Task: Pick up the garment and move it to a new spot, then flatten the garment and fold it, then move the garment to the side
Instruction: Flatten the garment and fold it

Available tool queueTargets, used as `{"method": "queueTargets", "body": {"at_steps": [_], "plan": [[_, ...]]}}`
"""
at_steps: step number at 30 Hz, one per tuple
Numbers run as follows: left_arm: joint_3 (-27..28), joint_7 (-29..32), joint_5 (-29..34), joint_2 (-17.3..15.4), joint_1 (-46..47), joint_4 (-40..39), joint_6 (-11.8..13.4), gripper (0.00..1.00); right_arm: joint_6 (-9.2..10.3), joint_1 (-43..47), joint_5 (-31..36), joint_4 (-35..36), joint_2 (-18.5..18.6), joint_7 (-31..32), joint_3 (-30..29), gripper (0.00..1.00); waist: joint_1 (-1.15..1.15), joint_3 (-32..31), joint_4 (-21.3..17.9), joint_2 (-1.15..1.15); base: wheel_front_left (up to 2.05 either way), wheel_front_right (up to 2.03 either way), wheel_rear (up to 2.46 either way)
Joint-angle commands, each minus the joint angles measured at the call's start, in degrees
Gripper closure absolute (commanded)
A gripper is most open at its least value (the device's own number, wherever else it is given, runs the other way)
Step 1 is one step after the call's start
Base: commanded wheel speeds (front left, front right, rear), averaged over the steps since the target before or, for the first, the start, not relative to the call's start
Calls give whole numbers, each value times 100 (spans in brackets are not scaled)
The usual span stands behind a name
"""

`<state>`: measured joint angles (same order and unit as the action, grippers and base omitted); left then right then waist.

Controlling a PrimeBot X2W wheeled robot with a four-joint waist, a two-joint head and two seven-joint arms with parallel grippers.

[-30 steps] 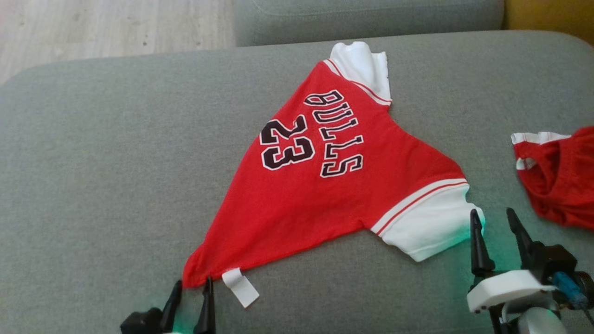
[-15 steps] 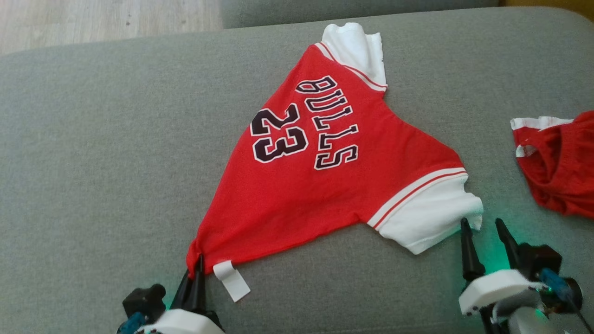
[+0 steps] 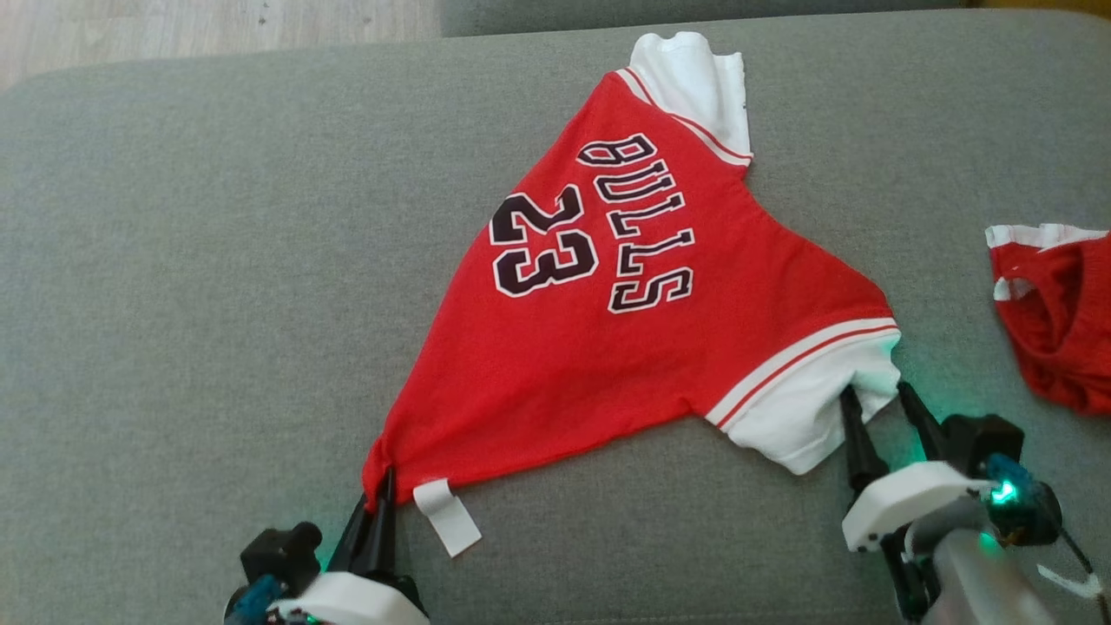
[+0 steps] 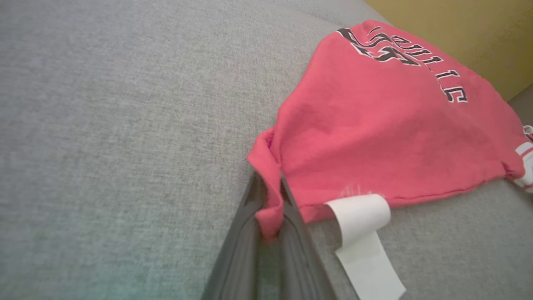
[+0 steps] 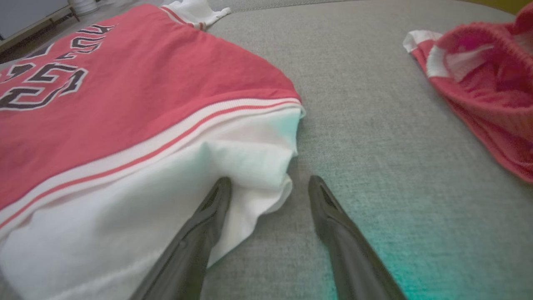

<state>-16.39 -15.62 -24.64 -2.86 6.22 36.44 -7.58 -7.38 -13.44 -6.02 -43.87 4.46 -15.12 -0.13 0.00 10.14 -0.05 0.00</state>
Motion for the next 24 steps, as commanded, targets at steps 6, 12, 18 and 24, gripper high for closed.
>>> {"method": "queueTargets", "body": {"at_steps": [6, 12, 18, 24], "plan": [[153, 62, 142, -1, 29, -15, 14, 100, -11, -257, -246, -680, 112, 13, 387, 100, 0, -66, 59, 0, 0, 0, 0], [378, 62, 179, -1, -92, -310, 11, 100, -11, -162, -602, -106, 157, 12, 385, 100, 0, -400, 34, 0, 0, 0, 0], [732, 62, 123, -8, 191, -1308, 10, 100, -11, -225, -1824, 1689, 140, 12, 624, 100, 0, -915, -5, 0, 0, 0, 0], [1132, 62, 209, -585, 1355, -2163, 10, 100, -11, -1155, -2936, 3254, 479, 12, 548, 100, 0, -1195, 0, 0, 0, 0, 0]]}}
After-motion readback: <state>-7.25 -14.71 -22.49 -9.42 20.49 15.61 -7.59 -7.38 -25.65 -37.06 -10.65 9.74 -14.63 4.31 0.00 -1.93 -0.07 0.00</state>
